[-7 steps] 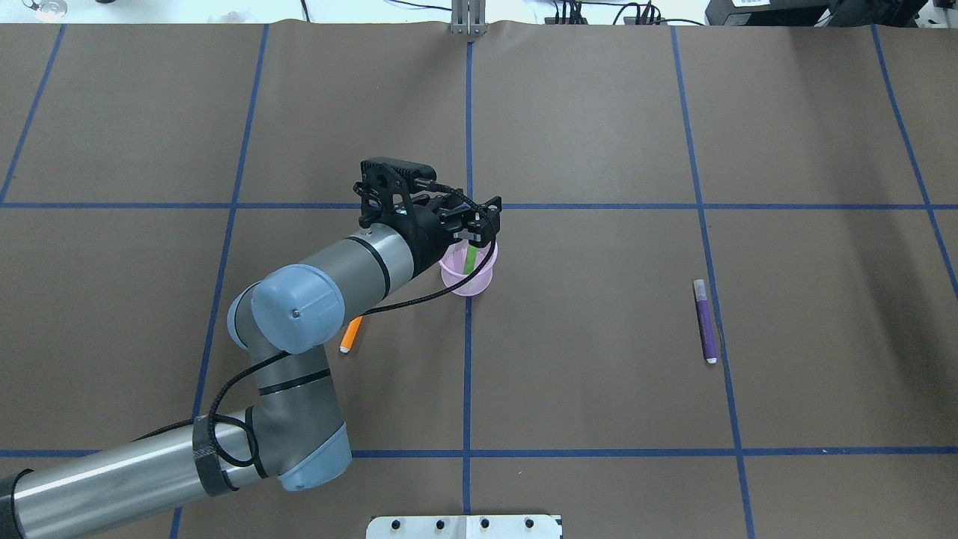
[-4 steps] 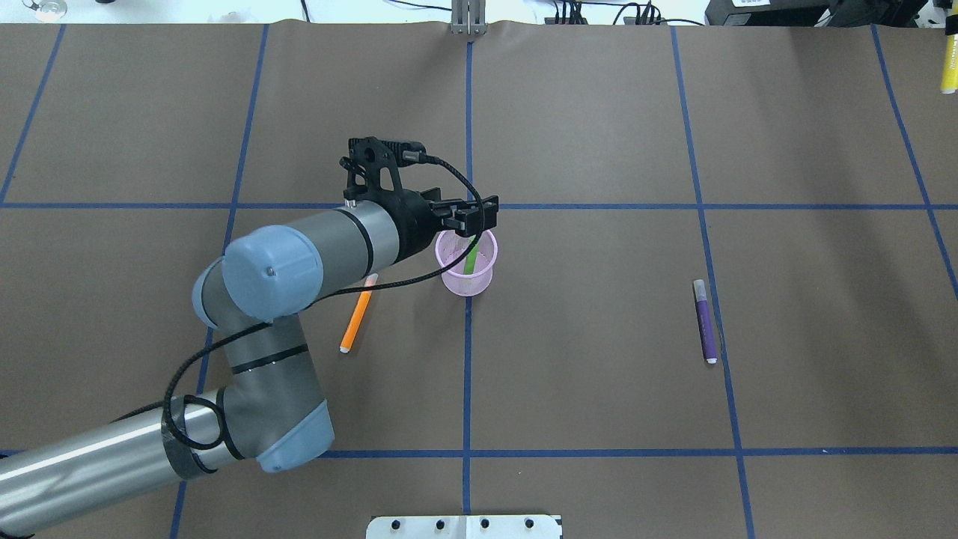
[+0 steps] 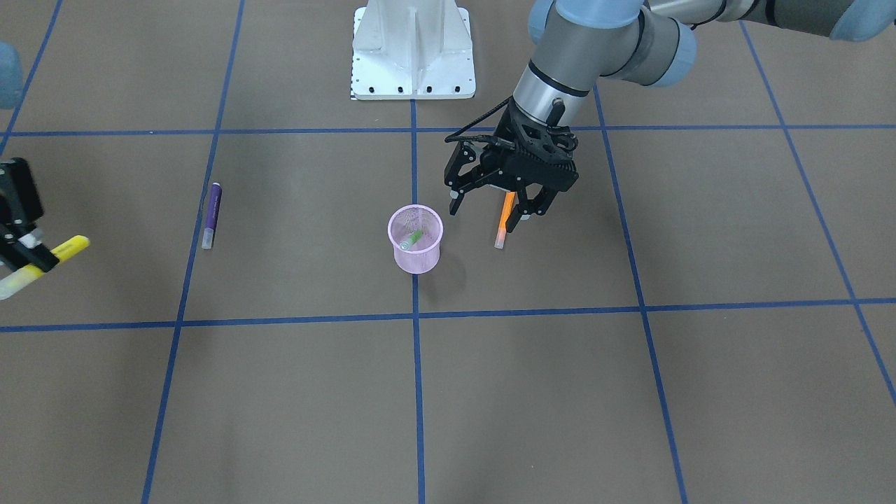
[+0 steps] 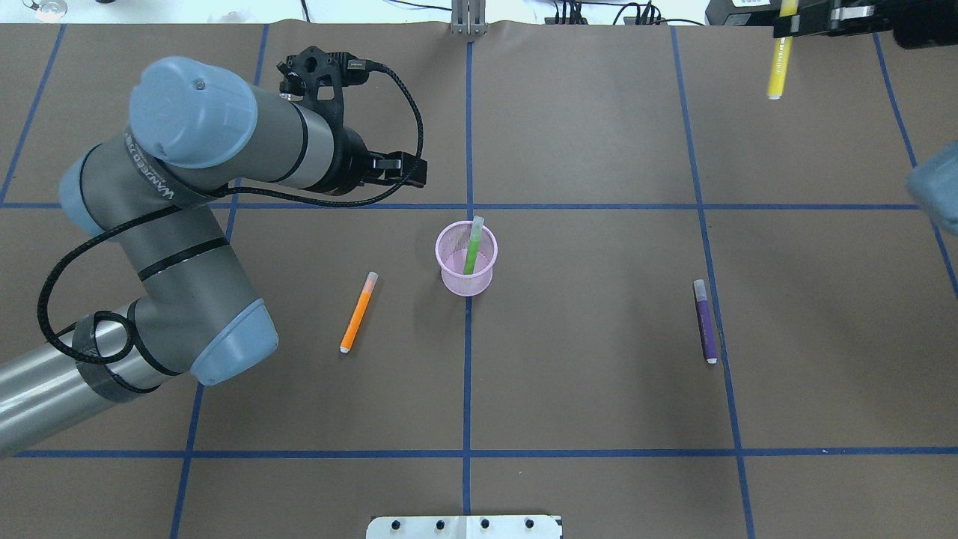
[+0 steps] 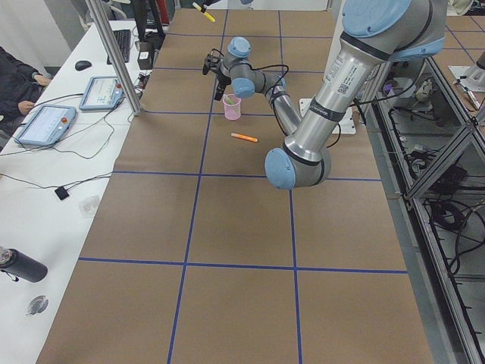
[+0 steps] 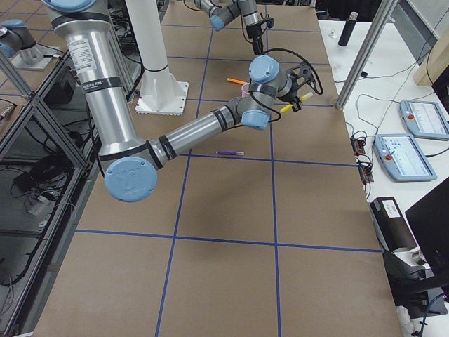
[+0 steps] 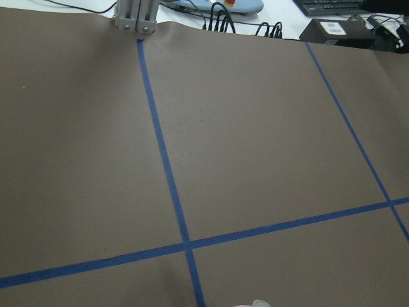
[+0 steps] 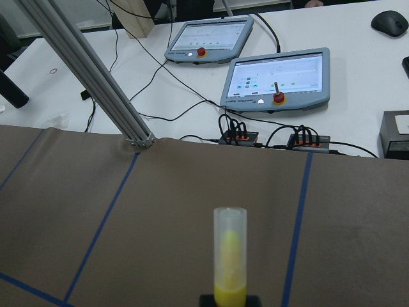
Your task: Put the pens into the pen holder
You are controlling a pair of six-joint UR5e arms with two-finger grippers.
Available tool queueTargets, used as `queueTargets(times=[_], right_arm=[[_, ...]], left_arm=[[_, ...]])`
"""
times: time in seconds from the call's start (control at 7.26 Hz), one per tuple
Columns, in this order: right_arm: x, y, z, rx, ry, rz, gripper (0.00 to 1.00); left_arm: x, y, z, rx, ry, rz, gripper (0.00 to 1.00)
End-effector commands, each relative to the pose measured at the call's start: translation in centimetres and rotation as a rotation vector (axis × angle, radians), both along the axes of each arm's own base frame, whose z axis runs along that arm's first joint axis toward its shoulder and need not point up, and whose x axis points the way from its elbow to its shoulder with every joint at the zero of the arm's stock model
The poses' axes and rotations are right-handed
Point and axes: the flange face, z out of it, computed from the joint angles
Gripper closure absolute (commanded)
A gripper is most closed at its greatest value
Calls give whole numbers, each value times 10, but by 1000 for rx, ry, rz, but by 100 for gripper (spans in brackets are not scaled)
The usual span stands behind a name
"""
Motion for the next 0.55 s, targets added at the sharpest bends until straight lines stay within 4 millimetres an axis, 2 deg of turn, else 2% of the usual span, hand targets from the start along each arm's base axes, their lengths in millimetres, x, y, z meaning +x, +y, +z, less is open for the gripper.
queueTargets(times=[0.0, 0.28, 0.41], right_arm=[[-89, 33, -36, 126, -62, 46, 100], [-132, 60, -65, 171, -100, 52, 100], [-154, 71, -73, 182, -110, 72, 100]], left_arm=[[13, -5, 29, -47, -153, 73, 9], [47, -14, 71, -88, -225, 141, 9], [60, -9, 85, -118, -229, 184, 10]])
